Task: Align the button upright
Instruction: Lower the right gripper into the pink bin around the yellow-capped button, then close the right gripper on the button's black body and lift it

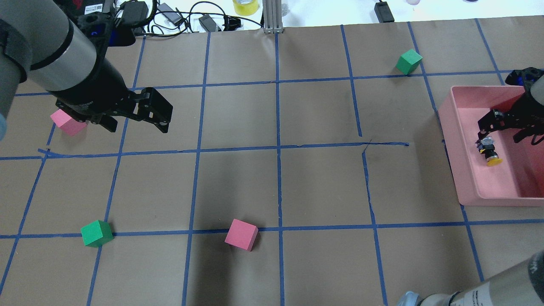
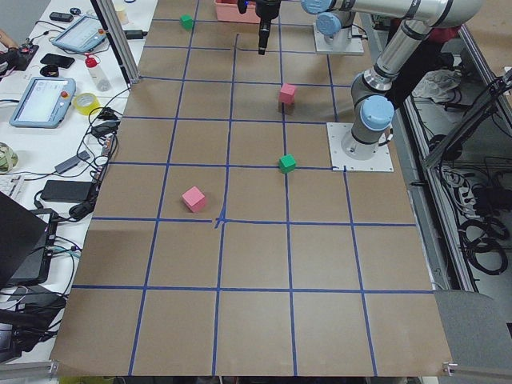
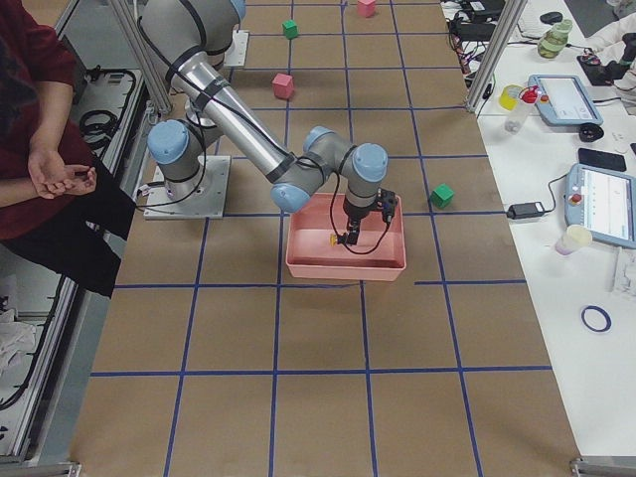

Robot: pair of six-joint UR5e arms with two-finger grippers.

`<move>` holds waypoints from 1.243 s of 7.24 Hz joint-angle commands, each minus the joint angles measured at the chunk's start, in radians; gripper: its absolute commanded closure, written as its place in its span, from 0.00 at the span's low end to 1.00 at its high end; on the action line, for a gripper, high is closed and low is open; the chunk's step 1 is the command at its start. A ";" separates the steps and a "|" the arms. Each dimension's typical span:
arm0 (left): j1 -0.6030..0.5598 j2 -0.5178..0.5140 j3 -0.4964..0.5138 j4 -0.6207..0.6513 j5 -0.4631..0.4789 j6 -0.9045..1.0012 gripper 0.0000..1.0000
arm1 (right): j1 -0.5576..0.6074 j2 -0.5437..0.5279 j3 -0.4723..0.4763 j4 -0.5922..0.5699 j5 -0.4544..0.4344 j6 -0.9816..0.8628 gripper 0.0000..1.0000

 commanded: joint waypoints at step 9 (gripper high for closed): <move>0.001 0.002 0.000 0.001 -0.002 0.000 0.00 | -0.001 0.069 -0.010 0.018 -0.011 0.034 1.00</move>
